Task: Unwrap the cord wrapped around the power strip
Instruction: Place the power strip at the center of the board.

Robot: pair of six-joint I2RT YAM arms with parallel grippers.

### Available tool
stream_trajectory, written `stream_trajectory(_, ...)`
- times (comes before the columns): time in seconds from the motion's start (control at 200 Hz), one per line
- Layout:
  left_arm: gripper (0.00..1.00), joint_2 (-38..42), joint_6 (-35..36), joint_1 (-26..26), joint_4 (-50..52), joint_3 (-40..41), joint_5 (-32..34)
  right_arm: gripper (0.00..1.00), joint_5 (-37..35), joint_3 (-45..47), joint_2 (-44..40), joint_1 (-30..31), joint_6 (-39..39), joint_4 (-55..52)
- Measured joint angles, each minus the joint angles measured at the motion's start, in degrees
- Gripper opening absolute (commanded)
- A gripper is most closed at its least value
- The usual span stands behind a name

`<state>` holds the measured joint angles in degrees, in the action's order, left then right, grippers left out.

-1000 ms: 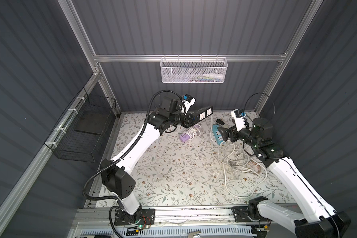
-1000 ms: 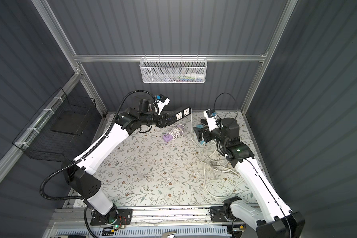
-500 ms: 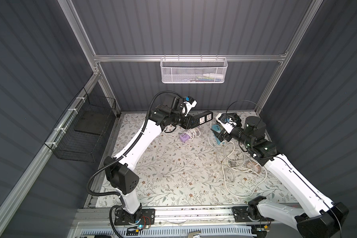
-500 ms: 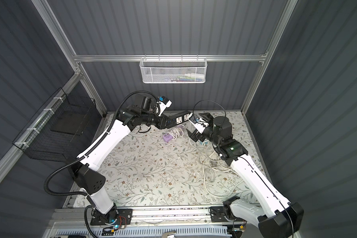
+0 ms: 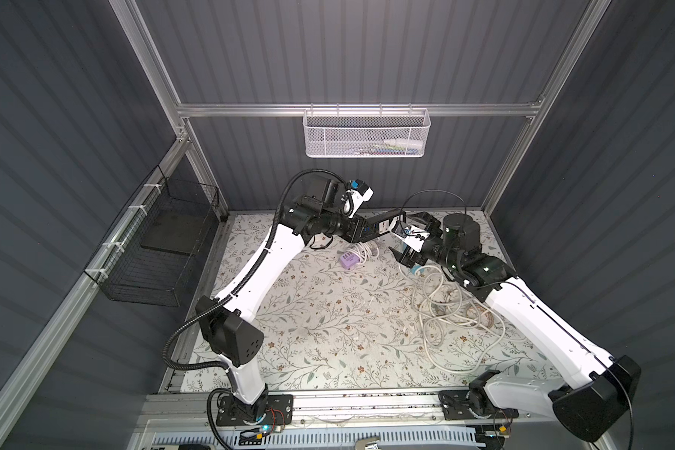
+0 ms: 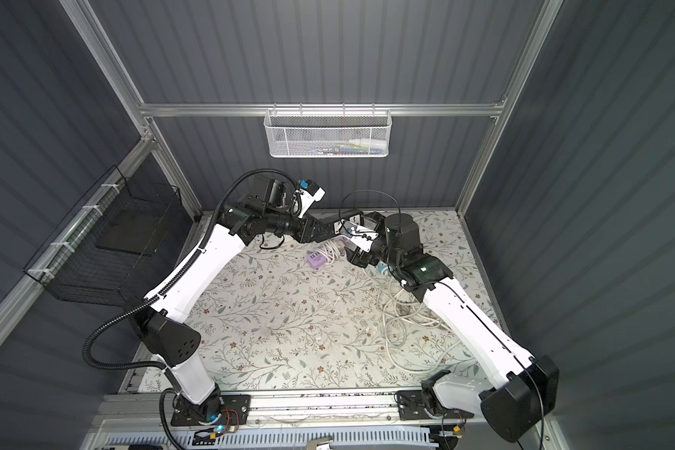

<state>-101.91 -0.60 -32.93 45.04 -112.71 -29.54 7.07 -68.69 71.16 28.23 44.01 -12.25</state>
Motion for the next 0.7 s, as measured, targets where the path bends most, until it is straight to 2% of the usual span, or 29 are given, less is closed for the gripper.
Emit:
stream_trajectory(0.26,0.00,-1.7,0.0,0.0,0.5,-0.5,-1.4,0.99,0.0,-4.1,3.7,0.2,2.2,0.0)
stream_trajectory(0.605,0.00,-1.7,0.0,0.0,0.8,-0.8,-2.7,0.99,0.0,-4.4,6.6,0.7,3.2,-1.0)
stream_trajectory(0.7,0.00,-1.7,0.0,0.0,0.9,-0.8,-3.1,0.95,-0.2,-4.4,6.8,0.7,3.7,-0.7)
